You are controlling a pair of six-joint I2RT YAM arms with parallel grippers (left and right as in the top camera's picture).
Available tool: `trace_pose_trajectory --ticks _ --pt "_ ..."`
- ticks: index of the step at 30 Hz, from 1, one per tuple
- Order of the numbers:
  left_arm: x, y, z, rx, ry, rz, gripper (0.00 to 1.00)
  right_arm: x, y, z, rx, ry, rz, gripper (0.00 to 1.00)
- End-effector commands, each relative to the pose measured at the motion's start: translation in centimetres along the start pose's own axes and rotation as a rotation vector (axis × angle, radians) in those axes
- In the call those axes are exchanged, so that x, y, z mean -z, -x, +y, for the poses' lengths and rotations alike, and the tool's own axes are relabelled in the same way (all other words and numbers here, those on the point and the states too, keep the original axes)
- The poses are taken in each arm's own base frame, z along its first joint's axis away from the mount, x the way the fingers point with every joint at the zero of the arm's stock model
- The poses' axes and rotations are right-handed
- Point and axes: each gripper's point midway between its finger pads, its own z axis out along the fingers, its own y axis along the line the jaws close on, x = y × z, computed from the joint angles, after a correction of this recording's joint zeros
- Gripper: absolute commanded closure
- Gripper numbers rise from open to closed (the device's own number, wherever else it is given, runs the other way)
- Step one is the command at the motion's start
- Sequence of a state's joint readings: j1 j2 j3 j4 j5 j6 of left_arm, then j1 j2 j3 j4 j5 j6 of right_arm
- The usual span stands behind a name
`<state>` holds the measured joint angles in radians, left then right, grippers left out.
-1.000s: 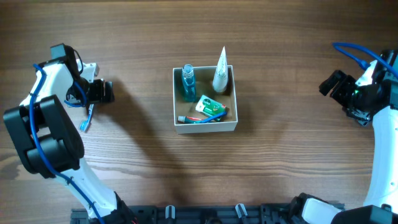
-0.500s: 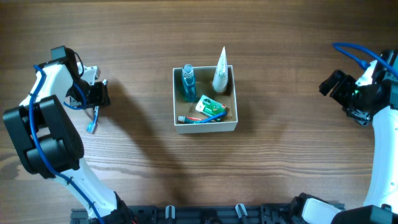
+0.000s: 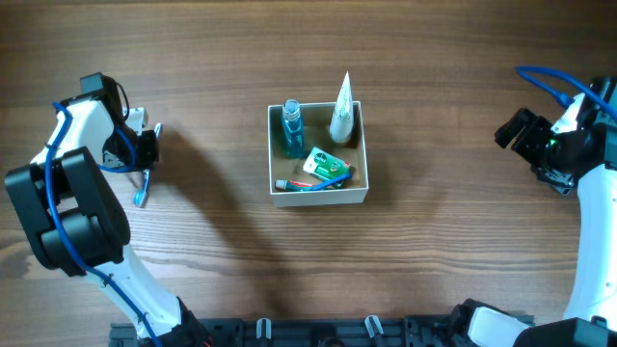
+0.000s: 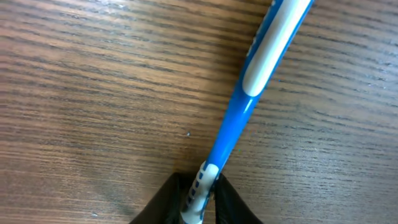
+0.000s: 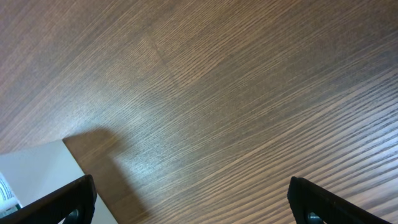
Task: Pack container
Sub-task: 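Grasp the blue-white toothbrush with the left gripper, then place the toothbrush into the box with the left gripper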
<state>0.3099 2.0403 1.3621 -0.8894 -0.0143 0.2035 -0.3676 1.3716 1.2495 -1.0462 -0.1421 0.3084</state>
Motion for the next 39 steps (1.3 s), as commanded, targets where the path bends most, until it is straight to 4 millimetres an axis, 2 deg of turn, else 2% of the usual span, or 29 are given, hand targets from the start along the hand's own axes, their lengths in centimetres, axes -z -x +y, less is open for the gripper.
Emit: trace_pose_trajectory --ticks 1,3,4,6,9,11,13,15,16,19,22,25,29,32,34,38,39 --pt "-1.1 -1.3 0.7 0.009 0.041 0.052 0.84 -0.2 -0.2 0.1 0.01 0.014 0.008 0.0" --pt "-1.1 -1.2 0.6 0.007 0.042 0.05 0.89 -0.2 -0.2 0.1 0.01 0.014 0.008 0.0" --pt "-0.9 -1.0 0.5 0.013 0.042 0.044 0.96 -0.2 -0.2 0.1 0.01 0.014 0.008 0.0" --pt "-0.1 -0.3 0.4 0.047 0.042 0.015 0.96 -0.2 -0.1 0.2 0.011 0.015 0.007 0.0" --pt "3.5 1.5 -1.0 0.027 0.025 -0.067 0.96 -0.2 -0.1 0.2 0.01 0.015 0.006 0.0" --pt "7.2 2.5 -3.1 0.006 -0.013 -0.154 0.96 -0.2 -0.1 0.2 0.01 0.014 0.007 0.0" --pt "10.4 2.8 -5.6 -0.044 -0.063 -0.235 0.96 -0.2 -0.1 0.2 0.01 0.015 0.007 0.0" --pt "14.5 2.3 -9.5 -0.141 -0.12 -0.336 0.96 -0.2 -0.1 0.2 0.01 0.014 0.007 0.0" --pt "16.7 1.7 -11.6 -0.209 -0.129 -0.391 0.96 -0.2 -0.1 0.2 0.01 0.015 0.006 0.0" --pt "20.8 -0.7 -16.5 -0.426 -0.146 -0.492 0.96 -0.2 -0.2 0.1 0.01 0.014 0.008 0.0" --pt "23.7 -4.0 -22.1 -0.693 -0.173 -0.577 0.96 -0.2 -0.2 0.1 0.01 0.014 0.01 0.0" --pt "23.9 -6.3 -25.3 -0.909 -0.172 -0.585 0.96 -0.2 -0.2 0.1 0.01 0.014 0.008 0.0" --pt "22.7 -10.1 -29.5 -1.333 -0.172 -0.56 0.96 -0.2 -0.2 0.1 0.01 0.014 0.008 0.0" --pt "21.4 -11.6 -31.6 -1.554 -0.183 -0.543 0.96 -0.2 -0.1 0.2 0.01 0.015 0.006 0.0" --pt "19.9 -11.7 -32.4 -1.596 -0.185 -0.5 0.96 -0.2 -0.1 0.2 0.01 0.015 0.006 0.0" --pt "16.0 -11.2 -33.3 -1.605 -0.192 -0.388 0.82 -0.2 -0.1 0.2 0.01 0.014 0.007 0.0" --pt "15.3 -11.0 -33.4 -1.605 -0.193 -0.372 0.82 -0.2 -0.1 0.2 0.01 0.014 0.007 0.0"
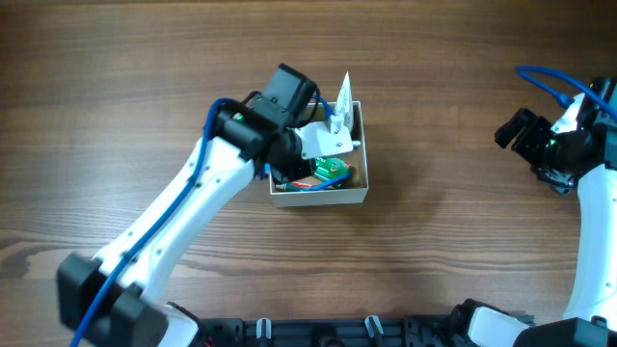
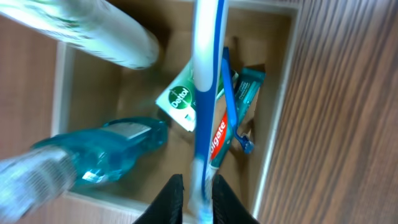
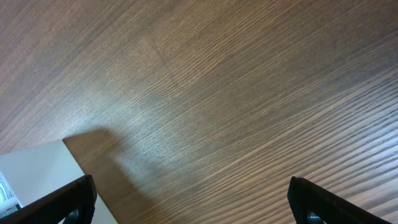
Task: Pack container
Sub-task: 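Place the toothbrush into the box with the left gripper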
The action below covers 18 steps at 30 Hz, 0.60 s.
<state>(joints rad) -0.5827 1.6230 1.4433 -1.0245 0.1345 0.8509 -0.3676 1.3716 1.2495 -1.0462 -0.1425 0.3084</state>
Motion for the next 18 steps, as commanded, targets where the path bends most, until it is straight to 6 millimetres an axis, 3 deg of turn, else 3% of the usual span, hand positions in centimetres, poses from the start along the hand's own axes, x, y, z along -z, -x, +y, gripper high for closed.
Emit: trace_pose_trajectory --ticks 1,4,7,10,12,15,17,18 --pt "-3.2 0.3 -0.4 -0.048 -0.077 0.015 0.82 -0.2 -0.1 0.1 0.01 0.014 0.007 0.0" --pt "-4.2 0.4 -0.1 -0.044 -0.078 0.017 0.83 -0.2 -0.2 0.1 0.01 0.012 0.011 0.0" --pt "-4.2 0.5 0.1 -0.046 -0.072 0.01 0.77 -0.2 -0.3 0.1 0.01 0.012 0.012 0.0" --pt "-4.1 0.4 0.0 -0.019 -0.074 0.014 0.8 -0.2 -0.2 0.1 0.01 0.012 0.011 0.0" --pt "-3.5 0.2 0.5 0.061 -0.038 0.029 0.84 -0.2 -0.3 0.1 0.01 0.014 0.012 0.0" --pt "-1.1 0.0 1.4 0.187 0.05 0.026 0.79 -0.1 -0.6 1.9 0.082 0.111 0.027 0.0" --pt "1.4 0.1 2.1 0.265 0.119 -0.013 0.68 0.0 -0.8 3.1 0.152 0.121 0.021 0.0" --pt "2.5 0.0 2.7 0.306 0.155 -0.032 0.49 0.0 -0.9 3.7 0.193 0.104 0.014 0.0"
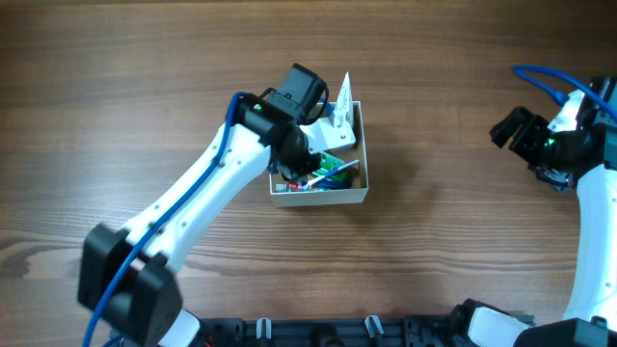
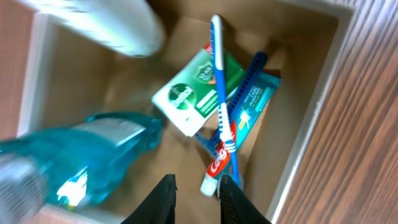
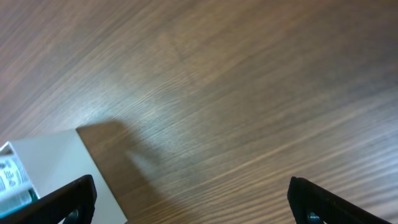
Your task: Pack container
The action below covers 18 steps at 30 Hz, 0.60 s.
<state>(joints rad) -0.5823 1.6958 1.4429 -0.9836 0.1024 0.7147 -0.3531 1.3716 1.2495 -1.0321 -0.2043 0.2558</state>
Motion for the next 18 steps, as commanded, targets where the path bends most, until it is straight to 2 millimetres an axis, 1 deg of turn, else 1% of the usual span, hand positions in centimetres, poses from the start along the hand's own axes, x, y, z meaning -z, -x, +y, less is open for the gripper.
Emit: trace_pose_trajectory --ticks 1,2,3,4,5,7,9,11,12,14,15,17,18 --pt "6.5 0.1 2.8 0.235 0.189 -0.114 0.31 -0.2 -0.7 2.9 0.168 0.025 0.005 0.0" --pt "7.6 -0.4 4.1 0.314 0.232 -0.141 0.3 -0.2 -0.8 3.9 0.213 0.016 -0.004 0.0" --pt "8.3 -1.0 5.1 0.376 0.254 -0.16 0.11 -0.2 -1.0 5.2 0.269 0.015 -0.016 0.0" --pt "8.9 -1.7 6.3 0.449 0.277 -0.176 0.0 -0.2 -1.3 7.1 0.349 0.036 -0.03 0.0" --pt "9.5 -3.4 8.6 0.603 0.313 -0.198 0.0 -0.2 -1.8 9.7 0.445 0.079 -0.052 0.0" --pt "9.9 -5.7 11.1 0.764 0.35 -0.211 0.0 -0.1 -2.3 12.5 0.55 0.126 -0.09 0.0" --pt "10.0 -8.4 13.3 0.93 0.375 -0.212 0.0 0.0 -2.4 15.7 0.657 0.184 -0.148 0.0" --pt "9.9 -10.1 14.1 1.017 0.378 -0.207 0.0 0.2 -1.8 17.3 0.681 0.213 -0.202 0.0" --pt "10.0 -10.7 14.5 1.033 0.385 -0.202 0.0 0.3 -1.3 17.7 0.682 0.221 -0.228 0.0" --pt "10.2 -11.7 15.0 1.057 0.398 -0.199 0.0 0.6 -0.8 18.2 0.682 0.234 -0.26 0.0" --pt "10.3 -11.9 15.0 1.061 0.401 -0.197 0.0 0.8 -1.0 18.0 0.709 0.231 -0.256 0.0" --pt "11.0 -12.3 13.9 1.074 0.374 -0.187 0.0 1.9 -1.8 17.3 0.668 0.23 -0.237 0.0" --pt "11.6 -11.9 13.1 1.07 0.345 -0.205 0.0 2.7 -2.1 17.1 0.658 0.233 -0.24 0.0"
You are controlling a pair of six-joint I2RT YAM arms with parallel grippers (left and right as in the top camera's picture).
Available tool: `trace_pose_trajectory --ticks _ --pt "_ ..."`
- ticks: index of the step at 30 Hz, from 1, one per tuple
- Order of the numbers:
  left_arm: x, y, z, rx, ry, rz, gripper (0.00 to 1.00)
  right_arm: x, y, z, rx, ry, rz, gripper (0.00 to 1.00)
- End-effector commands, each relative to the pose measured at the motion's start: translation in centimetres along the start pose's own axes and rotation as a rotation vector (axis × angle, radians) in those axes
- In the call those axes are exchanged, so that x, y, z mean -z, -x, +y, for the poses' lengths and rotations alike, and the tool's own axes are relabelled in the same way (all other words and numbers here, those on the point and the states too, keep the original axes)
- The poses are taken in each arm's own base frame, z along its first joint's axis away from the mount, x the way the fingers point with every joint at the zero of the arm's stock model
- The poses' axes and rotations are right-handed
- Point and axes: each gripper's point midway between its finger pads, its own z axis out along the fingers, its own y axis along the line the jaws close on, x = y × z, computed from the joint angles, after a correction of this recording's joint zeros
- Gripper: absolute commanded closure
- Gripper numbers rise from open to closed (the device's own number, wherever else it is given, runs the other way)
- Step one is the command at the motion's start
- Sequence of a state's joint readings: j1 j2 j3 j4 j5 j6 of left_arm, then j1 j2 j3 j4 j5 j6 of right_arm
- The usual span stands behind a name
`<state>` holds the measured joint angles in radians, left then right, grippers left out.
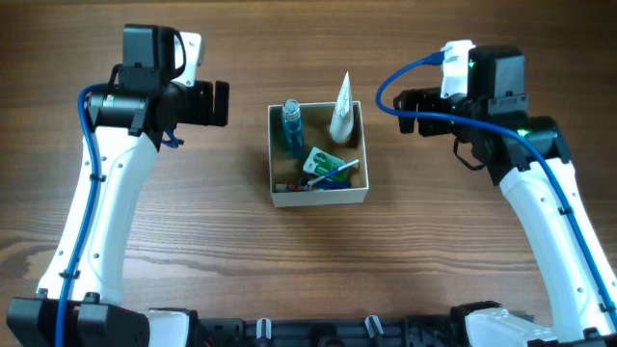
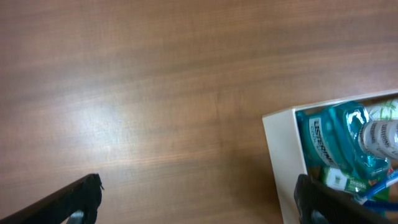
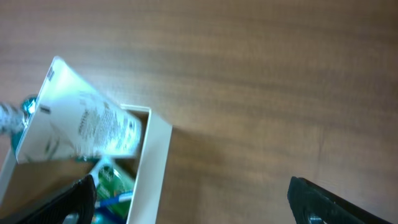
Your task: Pack container
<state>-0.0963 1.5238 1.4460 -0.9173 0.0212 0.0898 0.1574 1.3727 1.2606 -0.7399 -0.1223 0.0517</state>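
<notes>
The white container (image 1: 318,199) sits mid-table. It holds a blue mouthwash bottle (image 1: 291,127), a white tube (image 1: 341,111) leaning upright, a green packet (image 1: 321,160) and the blue-and-white toothbrush (image 1: 335,172) lying across them. My left gripper (image 1: 220,103) hovers left of the box, open and empty. In the left wrist view the gripper (image 2: 199,208) spans bare wood, with the box wall (image 2: 285,162) and the mouthwash (image 2: 336,140) at right. My right gripper (image 1: 410,108) is open to the right of the box. In the right wrist view that gripper (image 3: 193,202) looks down on the tube (image 3: 81,124) and the box rim (image 3: 155,162).
Bare wooden table (image 1: 453,251) surrounds the box on all sides. A dark rail (image 1: 318,333) runs along the front edge between the two arm bases.
My left gripper was low over the box, just apart from the toothbrush; now it is wide open left of the box. The right arm has moved from the far right to beside the box.
My left gripper was shut on the toothbrush on the table at the far left. Then it held the brush over the box. Then the brush lay inside, released. Now both grippers stand open on either side of the box.
</notes>
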Motion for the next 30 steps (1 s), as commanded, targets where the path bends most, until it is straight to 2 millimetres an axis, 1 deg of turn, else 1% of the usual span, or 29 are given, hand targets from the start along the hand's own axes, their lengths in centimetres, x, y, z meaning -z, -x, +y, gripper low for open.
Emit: trace_pose_trajectory --ticks 1,3,4,6,7,8,9,10,11,12,13,14,16,18,26,30 --pt "3.3 -0.3 -1.0 0.039 -0.071 -0.036 0.0 3.7 0.7 0.2 -0.02 -0.013 -0.06 0.0" --pt "5.3 -0.4 -1.2 0.043 -0.074 -0.082 0.0 5.7 0.3 0.5 -0.02 -0.012 -0.084 0.0" --pt "6.6 -0.8 -1.2 0.049 -0.075 -0.111 0.0 6.5 0.1 0.5 -0.031 -0.014 -0.1 0.0" --pt "8.5 -1.9 -1.3 0.052 -0.076 -0.155 0.0 8.2 -0.7 0.1 -0.059 -0.04 -0.145 0.0" --pt "9.7 -3.1 -1.4 0.05 -0.075 -0.186 0.0 9.5 -1.4 -0.2 -0.071 -0.06 -0.18 0.0" --pt "10.5 -4.1 -1.4 0.048 -0.075 -0.208 0.0 10.2 -1.9 -0.3 -0.069 -0.066 -0.204 0.01" --pt "11.5 -5.5 -1.5 0.045 -0.074 -0.241 0.0 11.2 -2.7 -0.3 -0.066 -0.071 -0.234 0.0" --pt "12.2 -6.4 -1.5 0.043 -0.074 -0.272 0.0 12.0 -3.7 -0.4 -0.059 -0.077 -0.261 0.0" --pt "12.9 -7.6 -1.6 0.04 -0.074 -0.317 0.0 12.5 -4.6 -0.6 -0.058 -0.083 -0.281 0.0" --pt "13.7 -8.8 -1.6 0.038 -0.075 -0.371 0.0 13.1 -6.1 -0.6 -0.058 -0.082 -0.305 0.0" --pt "14.2 -9.6 -1.7 0.055 -0.078 -0.411 0.0 13.2 -6.9 -0.6 -0.057 -0.081 -0.315 0.0" --pt "14.5 -10.4 -1.7 0.072 -0.083 -0.446 0.0 13.2 -8.1 -0.7 -0.059 -0.08 -0.326 0.0" --pt "14.8 -12.6 -1.7 0.079 -0.085 -0.505 0.0 12.9 -10.0 -0.8 -0.059 -0.079 -0.339 0.0" --pt "14.7 -13.9 -1.8 0.077 -0.087 -0.533 0.0 12.7 -11.0 -0.9 -0.058 -0.076 -0.339 0.0" --pt "14.3 -15.0 -1.8 0.079 -0.086 -0.498 0.0 12.2 -11.3 -0.9 -0.059 -0.076 -0.319 0.0" --pt "13.7 -16.1 -1.8 0.083 -0.085 -0.449 0.0 12.2 -11.3 -0.9 -0.059 -0.076 -0.319 0.0"
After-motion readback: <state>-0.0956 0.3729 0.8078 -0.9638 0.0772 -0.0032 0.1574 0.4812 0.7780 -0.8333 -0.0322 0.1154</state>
